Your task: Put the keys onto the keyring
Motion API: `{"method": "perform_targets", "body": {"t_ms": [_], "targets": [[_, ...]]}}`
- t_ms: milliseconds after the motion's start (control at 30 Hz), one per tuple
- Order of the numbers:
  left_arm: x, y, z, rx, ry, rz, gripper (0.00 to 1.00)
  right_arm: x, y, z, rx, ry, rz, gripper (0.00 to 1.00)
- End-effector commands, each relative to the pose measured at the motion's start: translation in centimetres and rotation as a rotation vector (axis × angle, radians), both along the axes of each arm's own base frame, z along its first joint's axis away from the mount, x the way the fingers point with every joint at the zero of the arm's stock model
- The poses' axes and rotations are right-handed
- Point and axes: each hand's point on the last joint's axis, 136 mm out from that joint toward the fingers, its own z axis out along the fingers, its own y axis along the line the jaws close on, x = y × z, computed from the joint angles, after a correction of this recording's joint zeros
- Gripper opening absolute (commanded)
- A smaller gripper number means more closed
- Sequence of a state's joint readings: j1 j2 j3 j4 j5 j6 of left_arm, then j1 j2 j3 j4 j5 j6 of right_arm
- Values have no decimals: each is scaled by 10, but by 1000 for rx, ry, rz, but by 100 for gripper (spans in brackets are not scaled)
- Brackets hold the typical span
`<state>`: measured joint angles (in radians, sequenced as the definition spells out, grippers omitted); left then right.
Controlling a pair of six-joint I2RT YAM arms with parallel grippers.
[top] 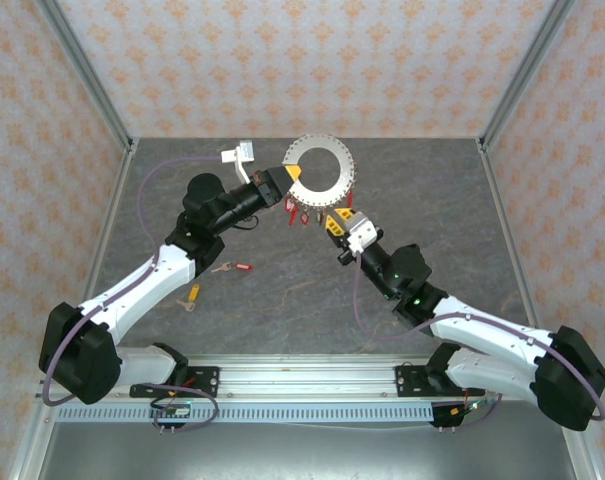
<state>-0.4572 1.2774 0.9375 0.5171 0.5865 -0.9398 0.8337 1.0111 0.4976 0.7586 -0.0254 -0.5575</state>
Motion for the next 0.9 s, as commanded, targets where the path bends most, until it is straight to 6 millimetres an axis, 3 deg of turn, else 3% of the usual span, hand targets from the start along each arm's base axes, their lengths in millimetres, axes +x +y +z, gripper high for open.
{"method": "perform_targets", "body": {"t_ms": [0,867], "targets": [[-6,9,26,-17,-85,24,0,-2,2,31,85,-51,13,21],[-7,9,26,-10,-88,26,0,17,1,20,64,-24,-73,18]]}}
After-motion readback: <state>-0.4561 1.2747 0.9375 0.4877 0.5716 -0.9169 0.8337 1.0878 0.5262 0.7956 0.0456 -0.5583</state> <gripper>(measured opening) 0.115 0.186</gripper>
